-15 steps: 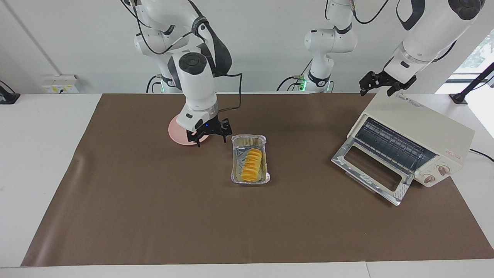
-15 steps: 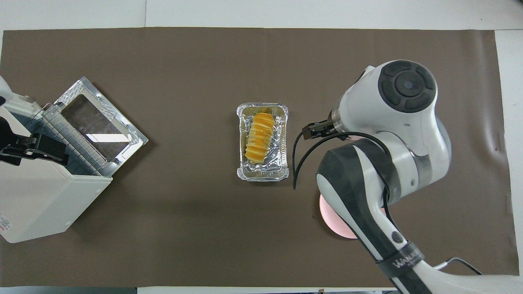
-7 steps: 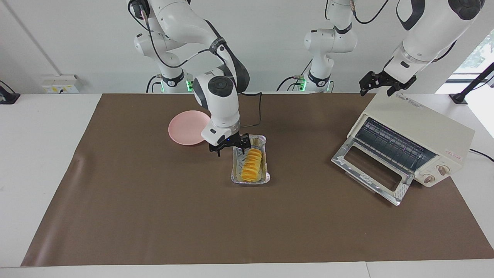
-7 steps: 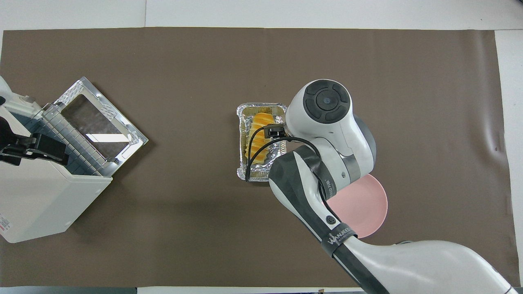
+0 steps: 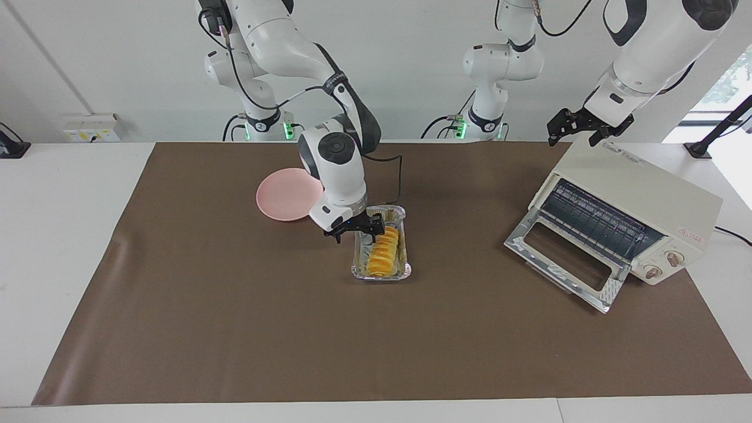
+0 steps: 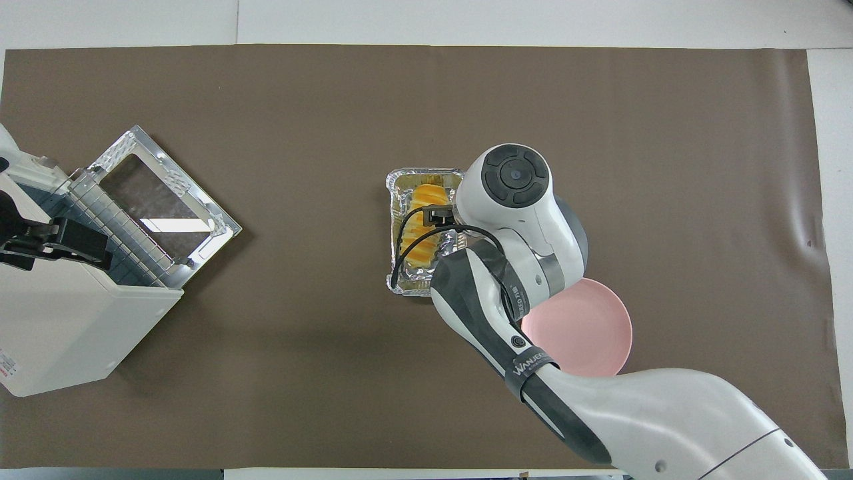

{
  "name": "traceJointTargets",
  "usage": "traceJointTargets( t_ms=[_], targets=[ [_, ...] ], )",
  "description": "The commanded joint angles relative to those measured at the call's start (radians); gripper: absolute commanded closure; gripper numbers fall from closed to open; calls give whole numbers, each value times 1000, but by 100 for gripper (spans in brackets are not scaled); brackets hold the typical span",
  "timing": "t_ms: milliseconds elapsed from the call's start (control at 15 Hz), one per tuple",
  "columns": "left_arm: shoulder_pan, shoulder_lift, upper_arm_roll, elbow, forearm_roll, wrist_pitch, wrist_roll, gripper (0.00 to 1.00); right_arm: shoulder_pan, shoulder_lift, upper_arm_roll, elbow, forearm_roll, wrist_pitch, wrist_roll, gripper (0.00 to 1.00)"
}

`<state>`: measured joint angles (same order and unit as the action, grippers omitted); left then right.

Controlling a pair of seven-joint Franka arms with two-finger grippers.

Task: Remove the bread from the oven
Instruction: 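Reach the right gripper to the foil tray edge and grasp it, then drag the foil tray with the right gripper away from the oven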

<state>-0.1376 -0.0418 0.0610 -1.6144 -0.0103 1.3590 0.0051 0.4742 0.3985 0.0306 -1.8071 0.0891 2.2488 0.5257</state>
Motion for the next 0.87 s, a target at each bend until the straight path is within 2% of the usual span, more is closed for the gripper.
traceJointTargets(
  t_ms=[0, 67, 134, 334, 468, 535, 736, 803],
  targets=[
    [10, -7, -4, 1, -7, -6, 4, 0, 0, -29, -1, -66, 17, 29, 11, 63],
    [10, -7, -4, 1, -7, -6, 4, 0, -3, -32, -1, -75, 17, 29, 4, 86],
    [9, -7, -4, 1, -8, -6, 4, 0, -3, -36, -1, -84, 17, 29, -16, 99],
    [9, -7, -4, 1, -8, -6, 4, 0, -6, -40, -1, -97, 17, 29, -93, 100],
    [10, -7, -4, 1, -7, -6, 4, 0, -37, -41, -5, -80, 17, 15, -221, 100],
    [9, -7, -4, 1, -7, -6, 4, 0, -72, -47, -3, -65, 17, 0, -243, 100],
    [9, -7, -4, 1, -8, -6, 4, 0, -211, -56, -1, 44, 23, -158, -412, 100],
    [9, -7, -4, 1, -7, -6, 4, 0, -242, -58, -5, 48, 30, -164, -430, 100]
  ],
)
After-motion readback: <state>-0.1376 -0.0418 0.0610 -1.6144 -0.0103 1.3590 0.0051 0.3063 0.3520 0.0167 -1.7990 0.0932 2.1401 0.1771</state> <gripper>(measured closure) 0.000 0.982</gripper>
